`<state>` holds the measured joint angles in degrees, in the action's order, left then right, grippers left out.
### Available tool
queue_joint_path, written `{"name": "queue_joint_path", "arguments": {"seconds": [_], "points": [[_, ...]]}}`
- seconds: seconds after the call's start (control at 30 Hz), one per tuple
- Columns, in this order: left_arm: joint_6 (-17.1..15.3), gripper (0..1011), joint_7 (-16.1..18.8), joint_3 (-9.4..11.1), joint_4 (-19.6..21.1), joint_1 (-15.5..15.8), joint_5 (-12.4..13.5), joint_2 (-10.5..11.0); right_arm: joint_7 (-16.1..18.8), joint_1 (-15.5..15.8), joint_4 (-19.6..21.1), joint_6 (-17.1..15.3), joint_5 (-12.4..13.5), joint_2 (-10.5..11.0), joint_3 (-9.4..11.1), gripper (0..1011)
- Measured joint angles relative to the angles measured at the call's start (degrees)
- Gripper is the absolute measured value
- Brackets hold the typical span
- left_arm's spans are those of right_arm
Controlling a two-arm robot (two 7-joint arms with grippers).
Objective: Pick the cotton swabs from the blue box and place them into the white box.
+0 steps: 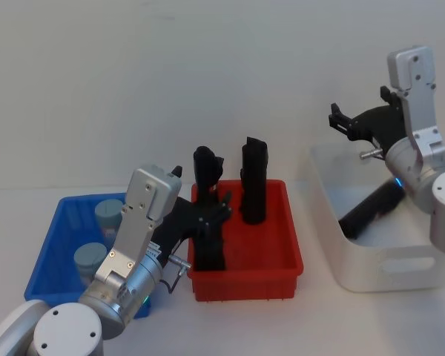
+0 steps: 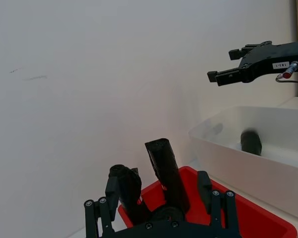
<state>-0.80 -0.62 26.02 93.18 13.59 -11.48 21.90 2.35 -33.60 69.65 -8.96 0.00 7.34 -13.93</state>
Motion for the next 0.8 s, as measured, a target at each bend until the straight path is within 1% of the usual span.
{"name": "queue_joint_path", "arguments": {"seconds": [0.13,0.33,0.5,0.53,0.6,0.63,0.7,0.77,0.8], "points": [[-0.19,1000,0.14,-0.09,0.24,-0.18,0.0,0.22,0.1,-0.13,-0.43,-0.03,-0.02,-0.1,-0.06,1002],[-1.28,1000,1.94,-0.69,1.8,-1.44,-0.29,1.51,0.19,-0.27,-0.83,-0.05,-0.05,-0.2,-0.12,1002],[-2.46,1000,4.64,-1.58,3.87,-3.46,-1.55,3.47,0.23,-0.35,-1.05,-0.06,-0.07,-0.24,-0.15,1002],[-2.74,1000,5.55,-1.91,4.6,-4.27,-2.02,4.25,0.23,-0.36,-1.08,-0.06,-0.07,-0.25,-0.16,1002],[-3.04,1000,6.69,-2.24,5.23,-5.01,-2.62,4.95,0.25,-0.37,-1.12,-0.06,-0.07,-0.26,-0.17,1002],[-3.27,1000,7.69,-2.6,5.96,-5.91,-3.21,5.82,0.26,-0.37,-1.15,-0.06,-0.07,-0.27,-0.17,1002],[-3.36,1000,8.2,-2.78,6.29,-6.32,-3.55,6.21,0.27,-0.38,-1.19,-0.06,-0.07,-0.28,-0.18,1002],[-3.64,1000,10.51,-3.6,7.64,-8.21,-5.13,7.97,0.28,-0.39,-1.24,-0.06,-0.07,-0.29,-0.19,1002],[-3.7,1000,11.08,-3.83,7.96,-8.68,-5.65,8.39,0.29,-0.39,-1.26,-0.06,-0.07,-0.29,-0.2,1002]]}}
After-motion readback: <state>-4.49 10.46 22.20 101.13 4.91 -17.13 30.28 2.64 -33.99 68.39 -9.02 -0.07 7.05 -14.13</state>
